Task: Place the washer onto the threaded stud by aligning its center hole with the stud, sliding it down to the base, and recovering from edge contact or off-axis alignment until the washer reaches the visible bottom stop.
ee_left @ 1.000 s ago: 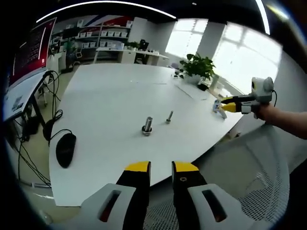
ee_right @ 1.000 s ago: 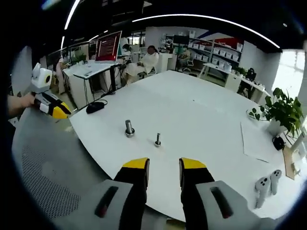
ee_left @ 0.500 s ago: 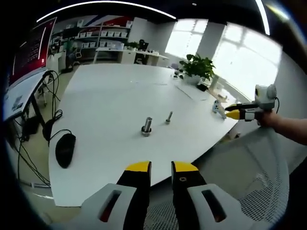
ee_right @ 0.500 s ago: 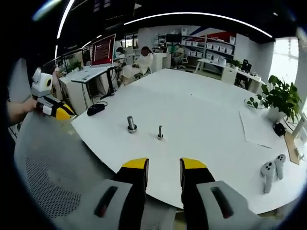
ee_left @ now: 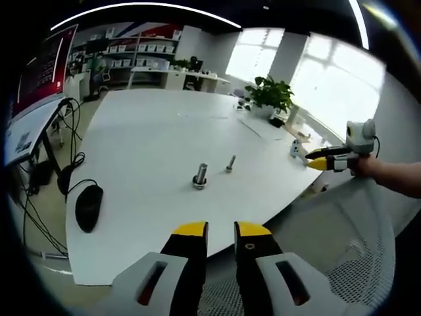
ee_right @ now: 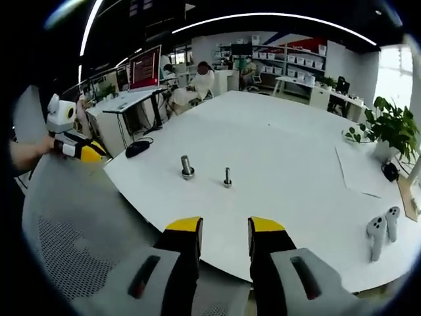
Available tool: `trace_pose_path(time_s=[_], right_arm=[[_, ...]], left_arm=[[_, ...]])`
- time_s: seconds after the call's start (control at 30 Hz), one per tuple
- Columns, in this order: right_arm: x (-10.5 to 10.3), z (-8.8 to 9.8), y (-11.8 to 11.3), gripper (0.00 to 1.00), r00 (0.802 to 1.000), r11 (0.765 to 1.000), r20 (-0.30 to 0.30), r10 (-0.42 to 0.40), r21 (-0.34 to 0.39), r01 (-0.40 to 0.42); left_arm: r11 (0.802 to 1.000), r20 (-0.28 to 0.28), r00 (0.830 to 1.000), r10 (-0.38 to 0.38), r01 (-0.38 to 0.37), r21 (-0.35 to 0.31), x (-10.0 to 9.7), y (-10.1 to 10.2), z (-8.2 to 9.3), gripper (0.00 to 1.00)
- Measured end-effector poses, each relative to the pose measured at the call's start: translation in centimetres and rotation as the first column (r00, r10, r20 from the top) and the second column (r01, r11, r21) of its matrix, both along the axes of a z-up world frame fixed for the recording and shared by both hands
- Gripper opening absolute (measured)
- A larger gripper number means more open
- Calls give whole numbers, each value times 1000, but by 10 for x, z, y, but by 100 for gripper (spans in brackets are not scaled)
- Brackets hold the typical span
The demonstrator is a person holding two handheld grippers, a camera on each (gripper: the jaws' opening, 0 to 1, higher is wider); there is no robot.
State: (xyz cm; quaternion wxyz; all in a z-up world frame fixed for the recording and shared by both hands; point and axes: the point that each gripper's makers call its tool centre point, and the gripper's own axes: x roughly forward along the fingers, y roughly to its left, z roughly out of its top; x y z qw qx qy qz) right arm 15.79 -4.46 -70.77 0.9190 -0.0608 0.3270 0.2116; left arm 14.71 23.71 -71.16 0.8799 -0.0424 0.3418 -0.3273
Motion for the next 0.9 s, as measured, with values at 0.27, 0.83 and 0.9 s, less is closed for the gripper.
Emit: trace_pose_path(time_s=[0.27, 0.83, 0.9], right_arm=[[0, -1, 0, 30, 1000, 1000, -2, -5, -11, 5], [0, 2, -3, 30, 1000, 1000, 4, -20, 8, 20], [-1, -1, -1, 30, 1000, 1000, -8, 0, -7, -1]], left_arm=[[1000, -6, 1000, -10, 10, 3, -2, -1, -1, 13], [1000, -9, 1000, -13, 14, 22, -3, -2, -3, 16], [1000, -9, 1000, -9, 9, 23, -2, -1, -3, 16]])
